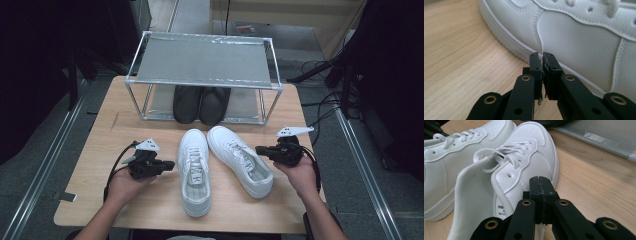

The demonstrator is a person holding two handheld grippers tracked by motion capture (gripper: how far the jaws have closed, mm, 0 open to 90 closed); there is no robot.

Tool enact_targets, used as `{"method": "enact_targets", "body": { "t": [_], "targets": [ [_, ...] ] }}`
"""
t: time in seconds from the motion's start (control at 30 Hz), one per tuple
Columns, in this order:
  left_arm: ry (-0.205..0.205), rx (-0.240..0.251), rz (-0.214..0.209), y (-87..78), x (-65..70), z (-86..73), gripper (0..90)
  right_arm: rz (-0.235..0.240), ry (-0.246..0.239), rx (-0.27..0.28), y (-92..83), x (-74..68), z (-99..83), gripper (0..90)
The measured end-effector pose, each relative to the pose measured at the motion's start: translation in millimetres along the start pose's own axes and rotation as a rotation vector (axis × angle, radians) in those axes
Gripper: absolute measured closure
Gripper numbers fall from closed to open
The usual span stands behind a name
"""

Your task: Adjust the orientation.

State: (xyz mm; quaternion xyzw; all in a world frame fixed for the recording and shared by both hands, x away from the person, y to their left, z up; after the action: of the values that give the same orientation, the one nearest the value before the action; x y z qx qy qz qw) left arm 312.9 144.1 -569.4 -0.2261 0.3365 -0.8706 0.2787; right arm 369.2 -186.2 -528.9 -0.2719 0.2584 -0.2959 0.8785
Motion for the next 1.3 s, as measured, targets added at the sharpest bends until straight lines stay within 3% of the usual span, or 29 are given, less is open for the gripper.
{"method": "enact_targets", "body": {
  "t": [0.13,0.27,0.43,1.3],
  "targets": [
    [0.03,-0.022,-0.03,5.9,7.1,-0.2,88.7,-0.017,-0.009,0.0,1.4,-0.8,0.1,90.0],
    [0.063,-0.034,-0.03,9.9,13.8,1.9,89.4,-0.019,-0.003,-0.004,1.3,-1.6,-0.5,90.0],
    [0.036,-0.031,-0.052,10.1,12.6,1.7,89.3,-0.023,-0.002,-0.005,2.5,-1.8,-0.3,90.0],
    [0.036,-0.035,-0.048,13.8,16.4,4.9,89.6,-0.02,-0.031,-0.028,16.3,-14.9,2.2,90.0]
  ]
}}
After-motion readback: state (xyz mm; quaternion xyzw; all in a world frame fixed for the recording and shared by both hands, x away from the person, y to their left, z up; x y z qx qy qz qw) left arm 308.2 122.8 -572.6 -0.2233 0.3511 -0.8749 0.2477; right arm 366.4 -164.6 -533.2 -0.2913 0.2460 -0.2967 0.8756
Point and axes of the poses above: each handheld gripper's, and its own axes: y roughly forward along the jaws, z roughly out of its top, x roughly to its right, the point moved 8 cm from there along y, roughly forward along the jaws, and after that the axes turned 4 degrees about y, right-handed, at the moved point
